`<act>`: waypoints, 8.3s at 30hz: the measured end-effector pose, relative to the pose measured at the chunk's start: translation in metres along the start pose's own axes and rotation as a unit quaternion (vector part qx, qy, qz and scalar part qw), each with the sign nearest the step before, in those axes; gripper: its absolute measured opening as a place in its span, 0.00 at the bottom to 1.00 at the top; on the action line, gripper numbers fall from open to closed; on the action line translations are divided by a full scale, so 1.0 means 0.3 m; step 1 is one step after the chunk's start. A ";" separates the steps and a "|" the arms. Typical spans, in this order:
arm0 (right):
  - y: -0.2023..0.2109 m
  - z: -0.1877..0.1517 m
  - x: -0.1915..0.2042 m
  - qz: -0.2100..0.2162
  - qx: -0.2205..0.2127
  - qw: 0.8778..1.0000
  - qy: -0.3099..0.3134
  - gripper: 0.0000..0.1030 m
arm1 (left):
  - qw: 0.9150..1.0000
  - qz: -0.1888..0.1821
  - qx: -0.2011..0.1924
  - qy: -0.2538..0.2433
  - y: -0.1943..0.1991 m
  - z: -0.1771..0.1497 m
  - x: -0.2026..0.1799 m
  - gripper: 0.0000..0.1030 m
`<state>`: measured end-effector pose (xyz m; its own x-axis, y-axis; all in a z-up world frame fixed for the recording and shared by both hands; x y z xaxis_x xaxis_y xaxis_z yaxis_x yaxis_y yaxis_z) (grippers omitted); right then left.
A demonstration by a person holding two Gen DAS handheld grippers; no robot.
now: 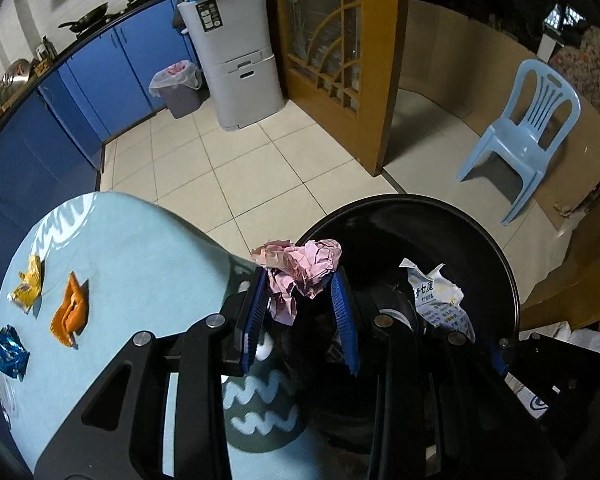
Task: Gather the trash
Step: 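Open the left tool to drop the tissue while the right tool drops the paper strip, then move both open tools back over the table, then grasp the clear round lid with the left tool while the right tool grasps the orange paper, then carry the clear lid and the orange paper over the bin with both tools, then open the right tool to drop the orange paper while the left tool drops the lid, then move both open tools toward the blue and yellow snack bags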
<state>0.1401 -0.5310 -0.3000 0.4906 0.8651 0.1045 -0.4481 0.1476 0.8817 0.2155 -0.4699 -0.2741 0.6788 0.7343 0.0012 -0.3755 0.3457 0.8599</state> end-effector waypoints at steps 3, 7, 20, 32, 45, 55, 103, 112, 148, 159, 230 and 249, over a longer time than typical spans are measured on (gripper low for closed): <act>-0.006 0.006 -0.003 -0.005 0.001 1.000 0.001 0.06 | 1.000 0.005 0.005 -0.005 -0.023 0.008 -0.011 0.41; -0.018 0.006 -0.005 -0.011 0.011 1.000 -0.001 0.06 | 1.000 0.009 0.003 -0.005 -0.027 0.014 -0.007 0.71; -0.021 0.007 0.057 -0.038 0.008 0.999 0.029 0.84 | 1.000 -0.001 -0.005 0.028 0.015 0.019 0.098 0.96; 0.064 0.062 0.293 -0.027 -0.017 0.998 0.047 0.84 | 0.996 0.046 -0.046 0.066 0.180 -0.052 0.399 0.97; 0.146 0.007 0.867 -0.029 -0.055 0.985 0.159 0.84 | 0.984 0.096 -0.077 0.130 0.389 -0.298 0.922 0.97; 0.125 -0.042 1.101 -0.040 -0.048 0.979 0.193 0.84 | 0.978 0.091 -0.067 0.178 0.411 -0.438 1.142 0.97; -0.084 0.047 1.075 -0.035 -0.015 0.991 0.129 0.65 | 0.935 0.107 -0.060 0.334 0.439 -0.818 1.466 0.84; -0.035 0.008 1.148 0.011 -0.030 0.984 0.174 0.15 | 0.935 0.119 -0.090 0.321 0.490 -0.795 1.417 0.83; 0.164 0.006 0.524 0.023 -0.076 0.994 0.069 0.15 | 0.982 0.066 -0.096 0.152 0.362 -0.310 0.736 0.83; 0.138 0.017 0.282 0.008 -0.071 0.997 0.018 0.15 | 0.993 0.038 -0.084 0.080 0.248 -0.143 0.455 0.83; 0.061 0.045 0.135 -0.015 -0.067 0.998 -0.006 0.71 | 0.997 0.023 -0.034 0.067 0.117 -0.020 0.239 0.97; 0.114 0.083 0.457 -0.006 -0.082 0.994 0.073 0.71 | 0.985 0.042 -0.055 0.156 0.236 -0.112 0.594 0.97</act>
<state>0.2105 -0.4193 -0.2441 0.3881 0.9214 0.0170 -0.5650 0.2233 0.7943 0.2886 -0.2948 -0.2301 0.4224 0.9007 -0.1012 -0.5004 0.3248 0.8025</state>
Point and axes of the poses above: each gripper's, at about its wrist camera, not at the fingertips, and y roughly against the way its jaws point, x to its left, z to its top, the point moved 5 cm from there along -y, roughly the way its jaws point, and after that the axes turned 7 degrees about -z, right-handed, at the moved point
